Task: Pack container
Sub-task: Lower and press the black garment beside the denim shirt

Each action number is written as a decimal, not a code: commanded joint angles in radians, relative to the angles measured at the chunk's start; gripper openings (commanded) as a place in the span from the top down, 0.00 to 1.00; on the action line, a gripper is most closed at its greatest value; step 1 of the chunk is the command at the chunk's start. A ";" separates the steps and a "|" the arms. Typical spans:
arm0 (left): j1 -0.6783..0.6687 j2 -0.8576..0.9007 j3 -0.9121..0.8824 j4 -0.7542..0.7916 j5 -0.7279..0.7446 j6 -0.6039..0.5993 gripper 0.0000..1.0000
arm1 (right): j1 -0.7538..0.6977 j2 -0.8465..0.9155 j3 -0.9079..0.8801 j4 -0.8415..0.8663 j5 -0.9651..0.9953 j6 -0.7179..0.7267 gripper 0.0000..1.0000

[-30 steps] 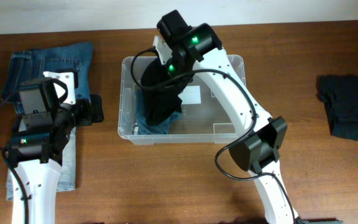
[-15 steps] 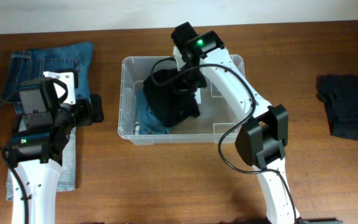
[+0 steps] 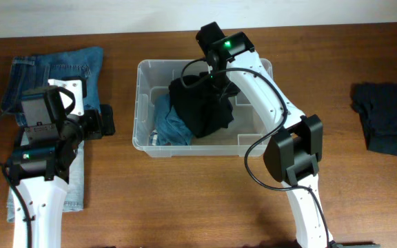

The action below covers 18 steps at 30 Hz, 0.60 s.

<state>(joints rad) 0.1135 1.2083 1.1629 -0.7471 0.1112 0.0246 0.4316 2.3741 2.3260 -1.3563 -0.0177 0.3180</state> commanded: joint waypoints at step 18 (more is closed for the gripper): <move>0.003 0.003 0.000 0.002 -0.007 -0.010 0.01 | -0.006 -0.044 0.015 0.014 -0.041 -0.039 0.56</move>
<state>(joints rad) 0.1135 1.2083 1.1629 -0.7471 0.1108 0.0250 0.4305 2.3730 2.3260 -1.3533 0.0376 0.3233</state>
